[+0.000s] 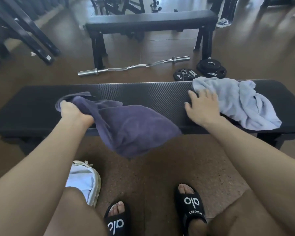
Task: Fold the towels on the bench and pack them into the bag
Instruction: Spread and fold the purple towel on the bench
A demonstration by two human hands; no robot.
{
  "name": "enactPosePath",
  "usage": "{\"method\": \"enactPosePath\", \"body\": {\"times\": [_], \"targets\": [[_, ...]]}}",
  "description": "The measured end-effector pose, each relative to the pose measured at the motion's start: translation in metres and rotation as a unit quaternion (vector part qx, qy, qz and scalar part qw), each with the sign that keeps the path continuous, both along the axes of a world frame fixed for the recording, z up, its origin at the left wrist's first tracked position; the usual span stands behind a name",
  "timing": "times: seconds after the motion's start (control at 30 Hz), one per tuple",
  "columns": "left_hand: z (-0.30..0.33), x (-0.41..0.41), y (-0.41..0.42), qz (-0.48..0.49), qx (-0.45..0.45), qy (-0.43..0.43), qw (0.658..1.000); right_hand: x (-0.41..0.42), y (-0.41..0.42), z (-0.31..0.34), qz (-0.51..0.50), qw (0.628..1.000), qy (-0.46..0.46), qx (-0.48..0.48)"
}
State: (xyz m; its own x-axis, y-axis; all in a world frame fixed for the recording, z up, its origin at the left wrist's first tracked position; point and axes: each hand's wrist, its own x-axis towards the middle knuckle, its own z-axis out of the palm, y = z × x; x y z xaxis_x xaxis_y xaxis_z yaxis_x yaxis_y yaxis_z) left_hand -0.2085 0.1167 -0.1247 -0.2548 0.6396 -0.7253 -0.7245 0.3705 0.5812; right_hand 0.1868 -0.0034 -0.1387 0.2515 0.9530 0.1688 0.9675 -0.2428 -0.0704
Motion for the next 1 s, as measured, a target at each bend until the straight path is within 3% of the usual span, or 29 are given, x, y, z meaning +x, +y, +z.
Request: {"method": "enactPosePath", "body": {"times": [0.07, 0.2, 0.27, 0.37, 0.47, 0.53, 0.6, 0.7, 0.77, 0.87, 1.0], "targets": [[0.049, 0.045, -0.06, -0.004, 0.007, 0.001, 1.0, -0.057, -0.005, 0.022, 0.095, 0.99, 0.105, 0.022], [0.048, 0.065, -0.07, -0.036, 0.069, -0.022, 0.997, -0.169, -0.038, 0.031, 0.217, 0.946, 0.231, -0.062], [0.046, 0.075, -0.071, -0.089, 0.082, 0.013, 0.992, -0.197, -0.044, 0.023, 0.208, 0.924, 0.312, -0.073], [0.057, 0.088, -0.085, -0.149, 0.121, -0.039, 0.981, -0.21, -0.044, 0.022, 0.154, 0.851, 0.498, -0.066], [0.073, 0.095, -0.093, -0.197, 0.148, -0.027, 0.969, -0.213, -0.041, 0.025, 0.113, 0.81, 0.575, -0.012], [0.084, 0.095, -0.097, -0.207, 0.154, -0.039, 0.965, -0.212, -0.039, 0.028, 0.087, 0.805, 0.585, 0.049], [0.095, 0.098, -0.105, -0.232, 0.164, -0.065, 0.957, -0.21, -0.035, 0.028, 0.066, 0.822, 0.556, 0.1], [0.109, 0.101, -0.113, -0.283, 0.205, -0.082, 0.933, -0.209, -0.033, 0.033, 0.06, 0.846, 0.516, 0.124], [0.115, 0.093, -0.106, -0.255, 0.245, -0.083, 0.932, -0.203, -0.033, 0.038, 0.058, 0.848, 0.508, 0.138], [0.119, 0.068, -0.086, -0.21, 0.296, -0.056, 0.93, -0.186, -0.032, 0.039, 0.09, 0.898, 0.422, 0.087], [0.121, 0.028, -0.071, -0.147, 0.236, 0.087, 0.957, -0.151, -0.025, 0.041, 0.097, 0.962, 0.257, -0.005]]}}
